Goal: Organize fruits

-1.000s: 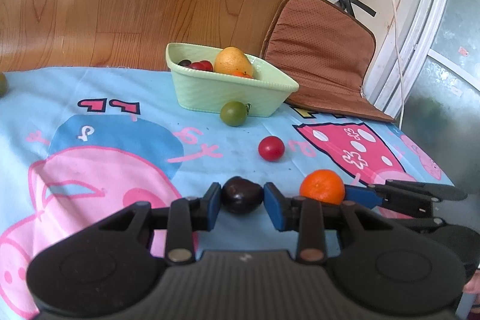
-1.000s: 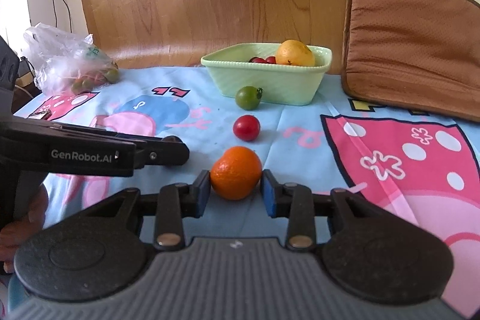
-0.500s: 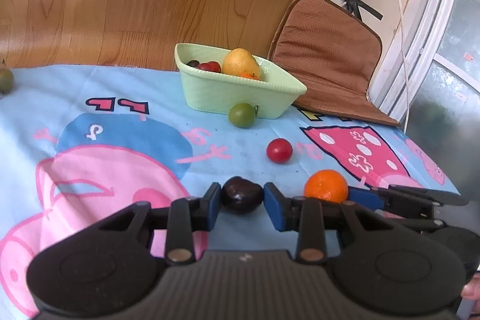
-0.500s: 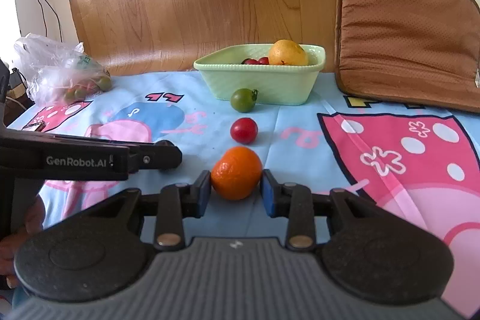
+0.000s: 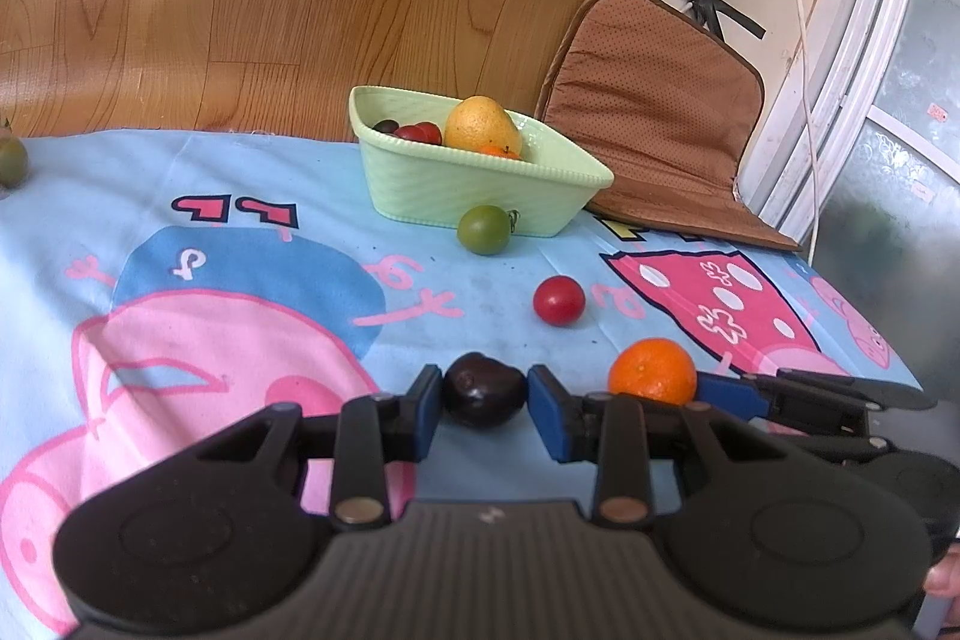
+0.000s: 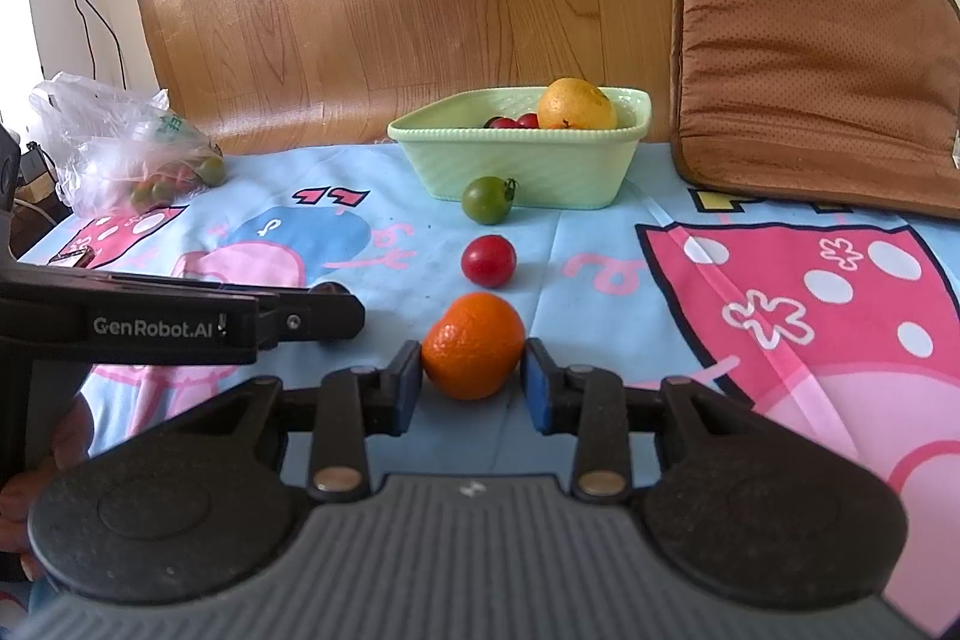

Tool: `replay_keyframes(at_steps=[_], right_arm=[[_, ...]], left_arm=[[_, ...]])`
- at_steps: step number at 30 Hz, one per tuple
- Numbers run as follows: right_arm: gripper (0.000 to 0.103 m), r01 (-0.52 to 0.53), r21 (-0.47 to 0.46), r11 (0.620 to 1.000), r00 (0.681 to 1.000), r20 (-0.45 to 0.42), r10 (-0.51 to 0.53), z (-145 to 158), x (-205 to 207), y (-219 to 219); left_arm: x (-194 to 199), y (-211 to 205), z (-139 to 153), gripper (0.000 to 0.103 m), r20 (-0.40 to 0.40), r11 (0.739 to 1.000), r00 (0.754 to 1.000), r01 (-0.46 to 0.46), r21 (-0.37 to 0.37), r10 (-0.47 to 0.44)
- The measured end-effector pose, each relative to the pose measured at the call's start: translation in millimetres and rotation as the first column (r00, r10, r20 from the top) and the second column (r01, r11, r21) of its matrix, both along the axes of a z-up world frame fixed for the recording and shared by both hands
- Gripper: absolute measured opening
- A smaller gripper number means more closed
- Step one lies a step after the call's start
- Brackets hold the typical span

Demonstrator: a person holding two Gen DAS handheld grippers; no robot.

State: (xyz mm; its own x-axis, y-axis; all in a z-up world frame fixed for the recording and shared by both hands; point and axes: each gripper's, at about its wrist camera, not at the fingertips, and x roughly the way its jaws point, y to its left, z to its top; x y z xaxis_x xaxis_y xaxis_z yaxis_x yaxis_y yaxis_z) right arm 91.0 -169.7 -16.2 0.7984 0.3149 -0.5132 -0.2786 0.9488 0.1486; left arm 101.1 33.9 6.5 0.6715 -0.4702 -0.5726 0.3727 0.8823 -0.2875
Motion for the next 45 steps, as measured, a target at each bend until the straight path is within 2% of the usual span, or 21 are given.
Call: replay_keyframes(at_steps=[29, 37, 45], right_arm=[[0.040, 0.008, 0.015, 1.000, 1.000, -0.003, -0.008, 0.1, -0.7, 0.2], [0.041, 0.021, 0.024, 0.999, 1.000, 0.000, -0.021, 0.2, -0.6, -3.0], [0.038, 0.013, 0.021, 1.000, 1.000, 0.016, -0.014, 1.0, -3.7, -1.6]], left_arm=[[0.4, -0.7, -0.9, 0.032, 0.005, 1.000, 1.000, 0.005, 0.009, -0.005], [-2.1, -5.2, -0.3, 0.039, 0.022, 0.999, 1.000, 0.021, 0.037, -0.022], [-0.9, -3.5, -1.2, 0.031, 0.023, 0.999, 1.000, 0.017, 0.030, -0.018]])
